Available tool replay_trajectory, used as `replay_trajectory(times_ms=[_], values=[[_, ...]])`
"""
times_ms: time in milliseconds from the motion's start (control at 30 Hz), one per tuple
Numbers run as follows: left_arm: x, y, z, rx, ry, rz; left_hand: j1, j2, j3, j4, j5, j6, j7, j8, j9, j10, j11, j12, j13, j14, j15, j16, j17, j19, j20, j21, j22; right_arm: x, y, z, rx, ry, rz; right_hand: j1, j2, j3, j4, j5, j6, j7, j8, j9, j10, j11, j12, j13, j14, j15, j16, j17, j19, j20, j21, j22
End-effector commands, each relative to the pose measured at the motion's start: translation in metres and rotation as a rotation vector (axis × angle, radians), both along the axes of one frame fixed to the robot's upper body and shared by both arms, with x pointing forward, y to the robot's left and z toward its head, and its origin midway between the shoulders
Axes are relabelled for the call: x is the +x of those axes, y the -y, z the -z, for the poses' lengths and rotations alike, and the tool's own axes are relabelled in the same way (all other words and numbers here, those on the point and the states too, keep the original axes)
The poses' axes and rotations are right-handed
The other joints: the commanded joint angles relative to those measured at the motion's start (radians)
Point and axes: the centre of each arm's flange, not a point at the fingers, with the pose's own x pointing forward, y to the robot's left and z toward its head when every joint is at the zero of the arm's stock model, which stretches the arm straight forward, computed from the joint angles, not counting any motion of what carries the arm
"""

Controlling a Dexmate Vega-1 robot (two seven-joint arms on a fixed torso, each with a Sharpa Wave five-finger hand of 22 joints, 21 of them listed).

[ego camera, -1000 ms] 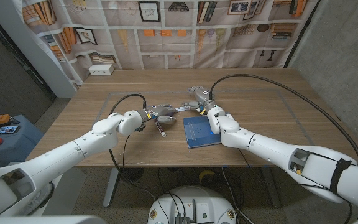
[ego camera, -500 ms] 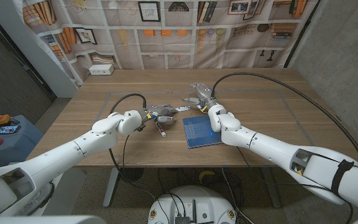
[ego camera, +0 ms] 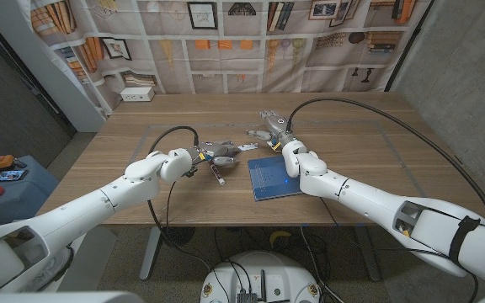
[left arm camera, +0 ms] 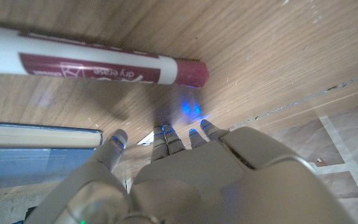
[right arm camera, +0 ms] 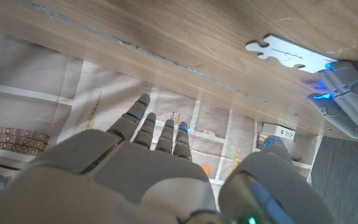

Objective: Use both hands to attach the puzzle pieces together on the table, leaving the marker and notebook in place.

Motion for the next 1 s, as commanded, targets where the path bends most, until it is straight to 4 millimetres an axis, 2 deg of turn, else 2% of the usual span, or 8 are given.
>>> replay_trajectory(times_ms=[33,233,500,1000], values=[[0.001,-0.001,0.000,0.000,0.001,0.001,0.008,0.095,0.003,-0.005,-0.001,0.010,-0.002,0.006,0.003,0.015,0.005,0.006,0.002,0.003,-0.051,0.000,0.002,-0.083,-0.040,0.002,0.004,0.003,-0.005,0.003,0.013,-0.028,-0.006,-0.028,0.009,-0.004,0.014,-0.006,-0.036,0.011,-0.006,-0.002,-0.032,0.006,-0.007,0.000,-0.024,0.006,-0.002,0.001,-0.016,0.003,0.000,0.001],[0.002,-0.001,0.000,-0.002,0.001,-0.002,0.008,0.095,0.003,-0.005,-0.002,0.010,-0.001,0.006,0.003,0.010,0.007,0.004,0.002,0.004,-0.051,0.000,0.002,-0.083,-0.039,0.001,0.004,0.006,-0.006,0.008,0.012,-0.029,0.000,-0.034,0.010,-0.009,0.015,-0.008,-0.080,0.024,-0.007,-0.002,-0.073,0.017,-0.010,-0.001,-0.041,0.009,-0.003,-0.003,-0.025,0.000,0.002,0.001],[0.003,-0.002,-0.002,0.001,0.000,0.000,0.008,0.095,0.004,-0.006,-0.002,0.009,-0.003,0.006,0.003,0.008,0.008,0.004,0.002,0.004,-0.051,0.000,0.002,-0.083,-0.039,0.001,0.004,0.007,-0.006,0.015,-0.005,-0.029,0.015,-0.021,0.009,-0.010,0.005,-0.007,-0.121,0.025,-0.004,-0.002,-0.126,0.024,-0.012,-0.001,-0.066,0.013,-0.006,-0.009,-0.035,0.002,0.003,0.000],[0.003,-0.003,0.000,0.000,-0.003,0.003,0.009,0.095,0.004,-0.006,-0.002,0.011,-0.002,0.007,0.003,0.011,0.007,0.006,0.002,0.006,-0.051,0.000,0.002,-0.083,-0.039,0.001,0.004,0.013,-0.006,0.024,-0.046,-0.042,0.046,-0.004,0.006,-0.009,-0.008,-0.004,-0.153,0.029,-0.002,-0.002,-0.156,0.025,-0.008,-0.002,-0.082,0.017,-0.006,-0.014,-0.041,0.002,0.004,0.000]])
